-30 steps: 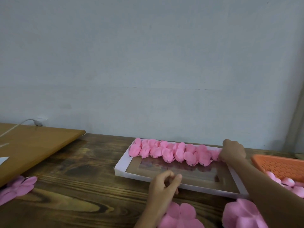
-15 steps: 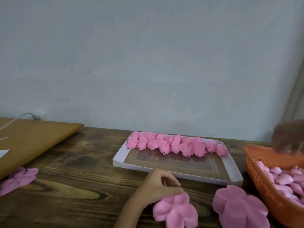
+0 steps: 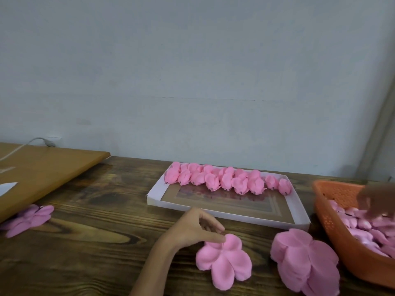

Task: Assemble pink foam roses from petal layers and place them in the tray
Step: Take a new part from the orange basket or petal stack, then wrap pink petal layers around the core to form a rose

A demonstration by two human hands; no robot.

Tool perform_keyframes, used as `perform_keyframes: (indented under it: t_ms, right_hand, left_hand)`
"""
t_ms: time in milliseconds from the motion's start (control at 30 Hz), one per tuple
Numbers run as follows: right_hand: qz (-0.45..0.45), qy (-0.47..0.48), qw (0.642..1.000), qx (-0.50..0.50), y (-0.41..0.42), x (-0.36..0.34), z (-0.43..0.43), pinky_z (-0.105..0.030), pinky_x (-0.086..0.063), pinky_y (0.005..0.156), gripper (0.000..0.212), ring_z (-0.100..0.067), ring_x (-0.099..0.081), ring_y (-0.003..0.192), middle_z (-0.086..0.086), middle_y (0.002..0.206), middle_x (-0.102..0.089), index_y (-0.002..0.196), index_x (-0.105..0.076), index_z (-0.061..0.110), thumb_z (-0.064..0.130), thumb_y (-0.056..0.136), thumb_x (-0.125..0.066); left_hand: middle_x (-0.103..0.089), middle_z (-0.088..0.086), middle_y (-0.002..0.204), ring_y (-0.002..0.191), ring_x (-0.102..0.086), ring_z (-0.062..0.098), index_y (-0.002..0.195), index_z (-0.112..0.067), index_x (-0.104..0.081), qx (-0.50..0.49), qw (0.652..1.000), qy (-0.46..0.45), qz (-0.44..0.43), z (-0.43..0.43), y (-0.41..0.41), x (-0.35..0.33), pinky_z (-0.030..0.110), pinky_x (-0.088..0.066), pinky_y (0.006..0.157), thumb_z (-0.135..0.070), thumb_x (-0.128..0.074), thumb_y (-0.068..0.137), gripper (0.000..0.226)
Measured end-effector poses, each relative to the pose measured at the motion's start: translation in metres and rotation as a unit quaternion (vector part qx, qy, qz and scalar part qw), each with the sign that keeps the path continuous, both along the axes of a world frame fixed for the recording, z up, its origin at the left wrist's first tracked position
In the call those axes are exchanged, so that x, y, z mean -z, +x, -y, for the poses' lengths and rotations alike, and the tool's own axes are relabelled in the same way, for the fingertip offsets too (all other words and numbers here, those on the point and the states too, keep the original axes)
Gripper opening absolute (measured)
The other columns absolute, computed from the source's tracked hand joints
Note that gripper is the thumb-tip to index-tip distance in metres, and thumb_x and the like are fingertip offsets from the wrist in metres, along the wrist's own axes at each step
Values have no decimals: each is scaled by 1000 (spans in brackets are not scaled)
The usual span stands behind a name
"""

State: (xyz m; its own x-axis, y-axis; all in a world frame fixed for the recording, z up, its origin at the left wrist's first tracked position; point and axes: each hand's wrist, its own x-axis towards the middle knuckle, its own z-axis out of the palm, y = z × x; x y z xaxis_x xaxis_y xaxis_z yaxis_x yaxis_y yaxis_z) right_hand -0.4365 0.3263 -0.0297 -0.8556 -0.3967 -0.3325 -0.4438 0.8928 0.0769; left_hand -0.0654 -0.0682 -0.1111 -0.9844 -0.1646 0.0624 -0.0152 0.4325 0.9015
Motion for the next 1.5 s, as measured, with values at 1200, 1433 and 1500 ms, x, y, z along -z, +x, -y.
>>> perform_keyframes:
  t_ms: [1200, 1433, 1500]
  right_hand:
    - [140, -772, 618, -46, 252, 58, 257, -24, -56, 80, 19, -12, -75, 96, 5, 98, -80, 107, -57, 24, 37, 97, -68]
    - [176, -785, 589, -73, 257, 64, 267, -59, -58, 92, 35, -27, -76, 101, -9, 103, -79, 97, -58, 34, 58, 83, -78]
    - [168, -784, 594, -73, 256, 67, 268, -61, -58, 91, 30, -28, -76, 99, -8, 101, -79, 97, -58, 34, 53, 85, -78]
  left_hand:
    - [-70, 24, 110, 107, -72, 35, 97, -3, -59, -107, 886, 422, -159, 34, -41, -14, 49, -60, 92, -11, -68, 98, 12]
    - [-69, 20, 104, 98, -75, 31, 104, -3, -53, -145, 893, 391, -170, 22, -41, -11, 42, -62, 77, -12, -72, 95, 23]
    - [-68, 21, 115, 102, -74, 31, 115, 1, -55, -178, 904, 356, -156, 17, -43, -10, 40, -62, 76, -12, -78, 92, 35]
